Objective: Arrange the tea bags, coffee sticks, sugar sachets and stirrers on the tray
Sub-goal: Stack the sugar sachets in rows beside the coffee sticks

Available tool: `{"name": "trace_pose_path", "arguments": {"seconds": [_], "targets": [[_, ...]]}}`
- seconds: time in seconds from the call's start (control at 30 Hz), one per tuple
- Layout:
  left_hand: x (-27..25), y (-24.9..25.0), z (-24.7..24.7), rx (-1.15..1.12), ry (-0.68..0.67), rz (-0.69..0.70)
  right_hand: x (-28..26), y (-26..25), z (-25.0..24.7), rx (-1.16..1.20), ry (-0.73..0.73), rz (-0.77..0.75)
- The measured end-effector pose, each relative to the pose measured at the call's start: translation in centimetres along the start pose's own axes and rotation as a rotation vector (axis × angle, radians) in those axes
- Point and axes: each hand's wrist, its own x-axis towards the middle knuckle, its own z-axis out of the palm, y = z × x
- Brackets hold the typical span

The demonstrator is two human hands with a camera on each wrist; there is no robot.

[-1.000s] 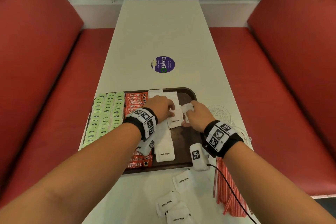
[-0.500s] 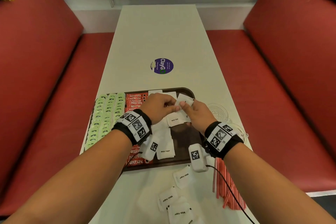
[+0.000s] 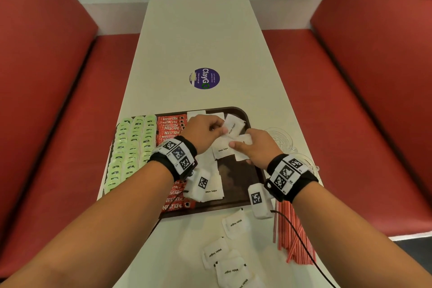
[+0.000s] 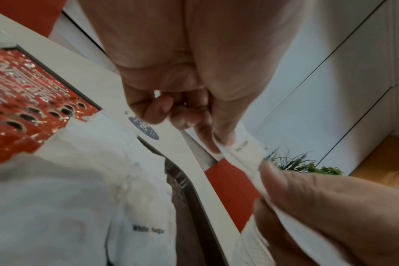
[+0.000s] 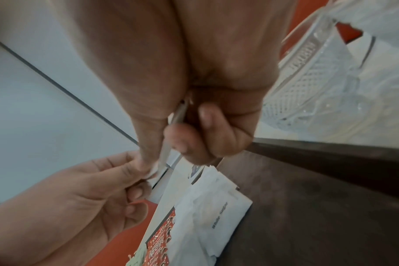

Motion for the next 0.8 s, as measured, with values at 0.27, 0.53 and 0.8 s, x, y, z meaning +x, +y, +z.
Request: {"name": "trace_pose_path", "arguments": {"seconds": [0.27,0.53,0.8], "targets": [[0.9,-1.6,2.3,0.488,-0.321,-0.075,0.3,1.3,0.3,-0.243,0.015,0.037],[1.1,-1.5,3.7,0.567,-0.203,-0.066,-0.2,0.3,1.5,-0.383,-0.162,0.035],[0.7,-0.8,3.9,0.686,-0.287,-0.009,-0.1,0.5,1.8,-0.387,-0.123,0.036]]}}
